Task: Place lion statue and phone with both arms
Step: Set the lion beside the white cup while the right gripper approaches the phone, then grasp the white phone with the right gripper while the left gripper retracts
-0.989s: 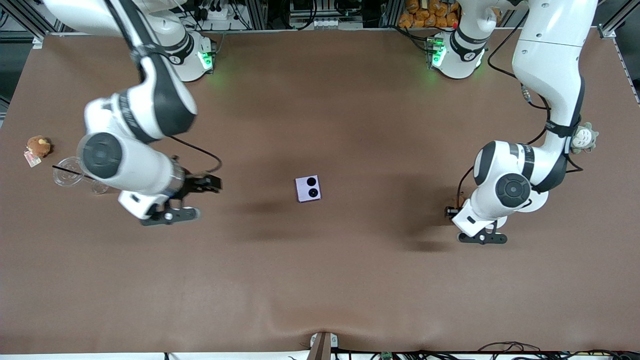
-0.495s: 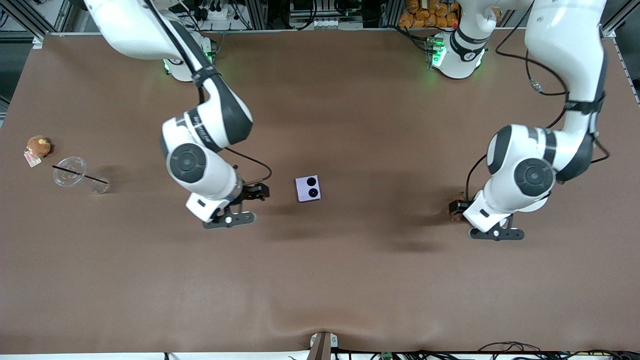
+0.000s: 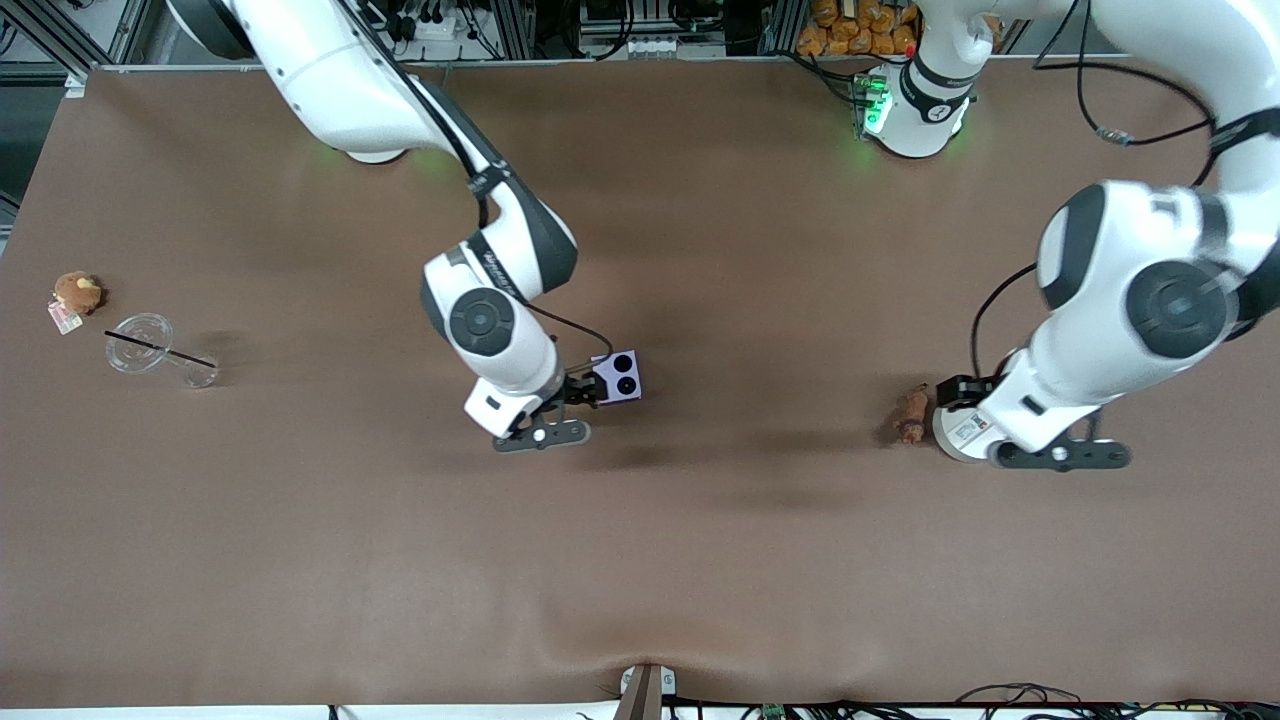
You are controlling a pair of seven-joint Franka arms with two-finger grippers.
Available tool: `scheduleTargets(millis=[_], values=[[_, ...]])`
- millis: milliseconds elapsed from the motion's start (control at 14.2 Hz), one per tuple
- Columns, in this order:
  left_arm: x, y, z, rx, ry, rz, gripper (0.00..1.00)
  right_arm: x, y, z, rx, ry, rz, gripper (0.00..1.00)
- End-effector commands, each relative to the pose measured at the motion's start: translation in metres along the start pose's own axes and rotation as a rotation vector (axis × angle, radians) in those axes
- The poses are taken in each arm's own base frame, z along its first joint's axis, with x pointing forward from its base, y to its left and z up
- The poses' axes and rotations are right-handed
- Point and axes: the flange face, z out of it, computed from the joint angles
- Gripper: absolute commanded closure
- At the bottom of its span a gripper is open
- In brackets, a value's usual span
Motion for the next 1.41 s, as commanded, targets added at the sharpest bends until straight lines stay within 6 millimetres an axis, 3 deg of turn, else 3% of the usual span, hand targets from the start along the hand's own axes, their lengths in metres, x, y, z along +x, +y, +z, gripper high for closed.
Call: scheduleTargets(millis=[0,283,424,777,989,1342], values=[[-0.02,-0.023,-0.067,0.001,0.071,-0.017,0.0,0.001,-0.007,0.013,-0.004,0.006,0.036,0.0],[-0.055,-0.049,-0.126,-0.059,0.087,-0.079,0.0,-0.004,-0.017,0.037,0.012,0.012,0.109,0.0],[-0.068,-0.07,-0.144,-0.114,0.081,-0.123,0.0,-0.011,-0.029,0.048,0.018,0.017,0.119,0.0],[-0.102,-0.083,-0.182,-0.113,0.087,-0.132,0.0,-0.034,-0.056,0.07,-0.006,-0.006,0.085,0.0],[-0.119,-0.109,-0.191,-0.113,0.06,-0.155,0.0,-0.044,-0.066,0.081,-0.013,-0.018,0.081,0.0],[-0.146,-0.122,-0.193,-0.105,0.003,-0.134,0.0,-0.049,-0.068,0.091,-0.038,-0.021,0.088,0.0]])
